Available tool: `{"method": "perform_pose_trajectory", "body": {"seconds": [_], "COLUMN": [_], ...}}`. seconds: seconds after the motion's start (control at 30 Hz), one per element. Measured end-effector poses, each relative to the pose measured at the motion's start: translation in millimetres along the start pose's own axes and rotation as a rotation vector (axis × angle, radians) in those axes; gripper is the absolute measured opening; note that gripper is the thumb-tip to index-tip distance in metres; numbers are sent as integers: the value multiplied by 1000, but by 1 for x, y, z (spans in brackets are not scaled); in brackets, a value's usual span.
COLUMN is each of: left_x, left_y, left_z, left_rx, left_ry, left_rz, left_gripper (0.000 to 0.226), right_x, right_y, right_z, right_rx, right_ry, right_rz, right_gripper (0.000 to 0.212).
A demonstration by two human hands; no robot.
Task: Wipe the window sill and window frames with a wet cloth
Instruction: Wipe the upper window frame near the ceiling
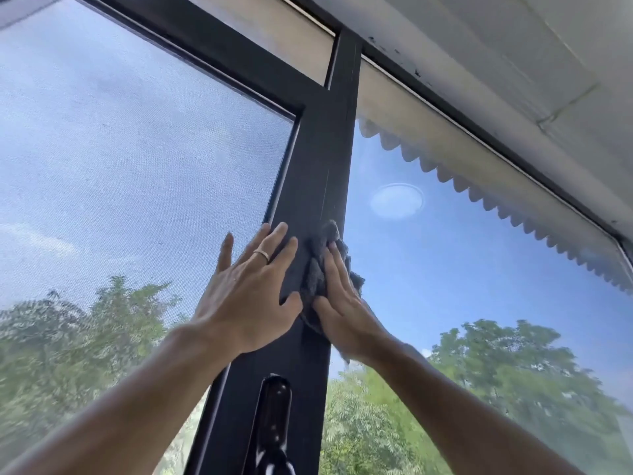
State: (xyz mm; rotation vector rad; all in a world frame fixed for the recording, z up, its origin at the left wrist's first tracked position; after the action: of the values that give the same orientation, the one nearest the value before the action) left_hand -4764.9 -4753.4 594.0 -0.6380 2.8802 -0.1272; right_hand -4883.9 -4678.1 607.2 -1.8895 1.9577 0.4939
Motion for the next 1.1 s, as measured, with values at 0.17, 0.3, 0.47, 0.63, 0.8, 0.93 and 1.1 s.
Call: {"method": "perform_pose_trajectory", "body": {"seconds": [0.17, 0.3, 0.47, 0.63, 0.8, 0.93, 1.1], "left_x": [1, -1, 1, -2, -8, -17, -7], "left_y": [-1, 2, 7, 5, 0, -1, -4], "left_z": [-5, -6, -6, -7, 32, 62, 102], "left_rx": [-6, 6, -16, -27, -75, -94, -125], "left_ry": [-20, -26, -53, -83, -46, -38, -83], "left_rz": [-41, -100, -109, -163, -101, -123, -153], "left_gripper": [81, 82, 81, 78, 69, 66, 66], "right_x": [-36, -8, -9, -1, 22, 6, 51], "right_y": [-6, -5, -2, -10, -5, -9, -10], "right_z": [-68, -13, -17, -3, 40, 14, 98], "right_rx": [116, -18, -17, -30, -79, -23, -151], "right_ry": [130, 97, 33, 99, -8, 62, -40], "right_rz": [-43, -49, -17, -47, 123, 62, 110], "right_gripper": [70, 78, 74, 72, 77, 72, 75]}}
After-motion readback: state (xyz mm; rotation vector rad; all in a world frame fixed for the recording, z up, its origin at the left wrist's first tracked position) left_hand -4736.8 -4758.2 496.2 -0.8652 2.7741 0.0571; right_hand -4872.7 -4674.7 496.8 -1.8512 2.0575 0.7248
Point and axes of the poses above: each hand's wrist, its own z-axis away from the middle knuckle, its own x-axis out of the palm, y = z × x, the point moved 8 cm from there along -z, towards the middle knuckle, and after that the axes turned 13 degrees about -z, right-handed, at the moved point
